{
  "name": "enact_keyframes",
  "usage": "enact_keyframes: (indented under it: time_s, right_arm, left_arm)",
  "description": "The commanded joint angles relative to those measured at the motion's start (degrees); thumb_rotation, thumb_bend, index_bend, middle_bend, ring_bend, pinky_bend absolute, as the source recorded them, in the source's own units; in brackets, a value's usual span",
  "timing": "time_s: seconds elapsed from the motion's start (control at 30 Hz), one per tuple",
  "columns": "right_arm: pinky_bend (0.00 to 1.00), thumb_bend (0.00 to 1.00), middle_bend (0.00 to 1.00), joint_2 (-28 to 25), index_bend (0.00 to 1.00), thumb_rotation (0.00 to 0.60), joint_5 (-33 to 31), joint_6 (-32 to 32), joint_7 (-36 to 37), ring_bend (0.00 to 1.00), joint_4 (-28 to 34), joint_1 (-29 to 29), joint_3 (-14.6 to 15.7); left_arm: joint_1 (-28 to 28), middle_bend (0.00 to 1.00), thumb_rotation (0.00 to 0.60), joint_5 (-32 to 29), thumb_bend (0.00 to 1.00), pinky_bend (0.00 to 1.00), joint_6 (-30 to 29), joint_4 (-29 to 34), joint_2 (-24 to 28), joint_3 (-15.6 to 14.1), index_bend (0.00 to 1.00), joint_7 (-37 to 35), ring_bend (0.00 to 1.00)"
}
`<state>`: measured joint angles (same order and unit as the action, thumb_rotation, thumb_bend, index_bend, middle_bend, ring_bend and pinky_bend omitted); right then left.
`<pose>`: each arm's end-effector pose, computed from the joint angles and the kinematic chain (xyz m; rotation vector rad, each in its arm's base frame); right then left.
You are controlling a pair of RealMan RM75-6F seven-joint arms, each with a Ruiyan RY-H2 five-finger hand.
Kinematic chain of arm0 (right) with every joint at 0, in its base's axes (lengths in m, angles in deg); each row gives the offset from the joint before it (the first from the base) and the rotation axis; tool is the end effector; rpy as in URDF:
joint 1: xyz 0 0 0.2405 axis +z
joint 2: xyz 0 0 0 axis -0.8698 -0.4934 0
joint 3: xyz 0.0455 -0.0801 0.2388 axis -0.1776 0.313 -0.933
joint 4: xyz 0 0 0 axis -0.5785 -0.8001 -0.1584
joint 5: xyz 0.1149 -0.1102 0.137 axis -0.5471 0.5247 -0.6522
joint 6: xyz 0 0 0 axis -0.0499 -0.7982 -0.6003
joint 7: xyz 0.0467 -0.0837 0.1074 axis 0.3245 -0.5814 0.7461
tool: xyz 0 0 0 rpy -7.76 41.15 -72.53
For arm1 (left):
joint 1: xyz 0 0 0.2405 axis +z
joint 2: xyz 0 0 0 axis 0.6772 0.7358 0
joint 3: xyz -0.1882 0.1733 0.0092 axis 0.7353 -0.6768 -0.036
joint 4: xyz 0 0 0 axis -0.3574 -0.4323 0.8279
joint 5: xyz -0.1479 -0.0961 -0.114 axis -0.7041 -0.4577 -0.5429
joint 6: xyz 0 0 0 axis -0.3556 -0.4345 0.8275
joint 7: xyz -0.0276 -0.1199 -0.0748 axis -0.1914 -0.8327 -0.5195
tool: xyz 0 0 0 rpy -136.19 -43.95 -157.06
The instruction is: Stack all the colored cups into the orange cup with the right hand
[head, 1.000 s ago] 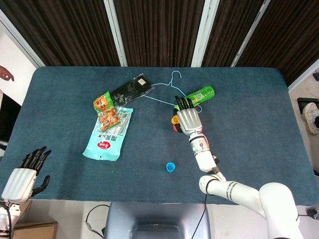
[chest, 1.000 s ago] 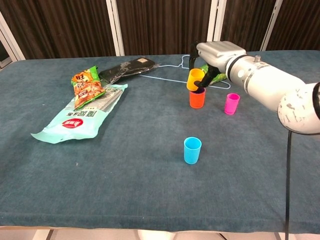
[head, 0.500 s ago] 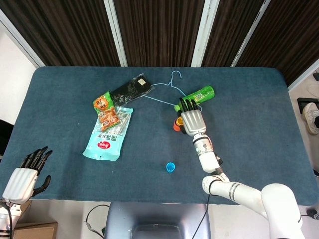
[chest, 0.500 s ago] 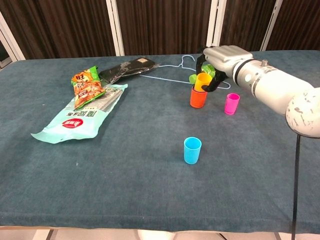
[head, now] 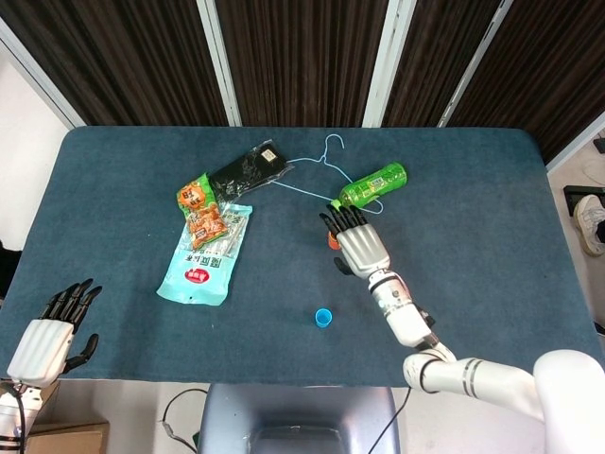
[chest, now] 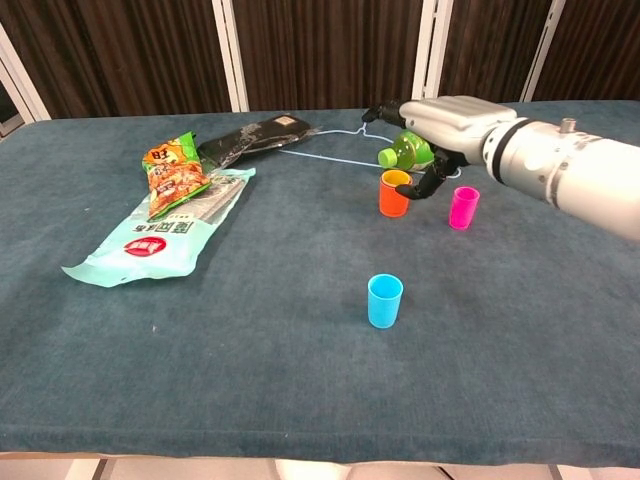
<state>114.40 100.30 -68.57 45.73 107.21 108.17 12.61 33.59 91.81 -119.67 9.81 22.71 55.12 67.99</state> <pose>-0.1227 -0.3766 -0.0243 1.8574 -0.7929 0.8889 -0.3032 0.1895 0.1385 -1.5781 -0.8703 -0.9148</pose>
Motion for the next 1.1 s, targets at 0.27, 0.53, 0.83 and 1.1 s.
enact_keyframes:
  time_s: [0.27,0.53,0.83,1.1]
  right_arm:
    - [0.0,0.45,0.0,-13.5,0.11,0.6,13.5,3.0,5.3,0.0,18.7,-5.7,13.1]
    - [0.0,0.45,0.0,-10.1,0.23,0.6,12.5,4.3,3.7,0.0,15.2,-5.3,13.0]
    - [0.0,0.45,0.0,-5.0,0.42,0.6,10.6,5.6,2.7,0.0,11.2,-4.1,11.7]
    - [0.0,0.45,0.0,-2.2,0.48,0.6,10.0,5.4,2.7,0.0,9.3,-3.8,10.8]
  left_arm:
    - [0.0,0.0,0.6,0.2,0.44,0.13,-0.1,0.2,-0.2,-0.1,0.0,0.5,0.0]
    - [0.2,0.0,0.6,0.5,0.44,0.13,-0.6,0.1,0.0,-0.2,0.0,0.0,0.0]
    - [0.2,0.0,0.6,0.6,0.44,0.13,-0.7,-0.1,0.3,-0.2,0.0,-0.7,0.0]
    - [0.4,0.0,0.6,0.7,0.44,0.13,-1.0,-0.1,0.6,-0.3,0.0,-1.4,0.0]
